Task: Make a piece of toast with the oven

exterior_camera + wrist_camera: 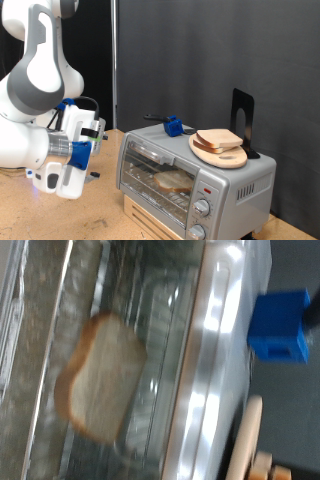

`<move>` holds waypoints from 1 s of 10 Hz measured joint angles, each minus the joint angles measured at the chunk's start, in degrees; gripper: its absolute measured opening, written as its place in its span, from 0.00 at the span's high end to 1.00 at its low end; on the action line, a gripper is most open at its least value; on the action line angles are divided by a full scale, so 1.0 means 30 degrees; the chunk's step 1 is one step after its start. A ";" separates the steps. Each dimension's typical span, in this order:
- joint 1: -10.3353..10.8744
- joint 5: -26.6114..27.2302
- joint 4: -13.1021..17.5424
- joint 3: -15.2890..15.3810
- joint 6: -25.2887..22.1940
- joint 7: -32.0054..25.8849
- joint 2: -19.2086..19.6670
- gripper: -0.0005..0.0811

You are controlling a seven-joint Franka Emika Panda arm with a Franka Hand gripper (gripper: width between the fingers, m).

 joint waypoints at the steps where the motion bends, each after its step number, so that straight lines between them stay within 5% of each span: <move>1: -0.0007 0.1014 0.0201 0.0034 0.0926 -0.0005 0.0249 0.01; 8: 0.0057 0.4539 0.4848 0.0690 0.3933 0.3572 0.4063 0.01; 10: 0.0007 0.4400 0.4849 0.0680 0.3504 0.3529 0.4082 0.01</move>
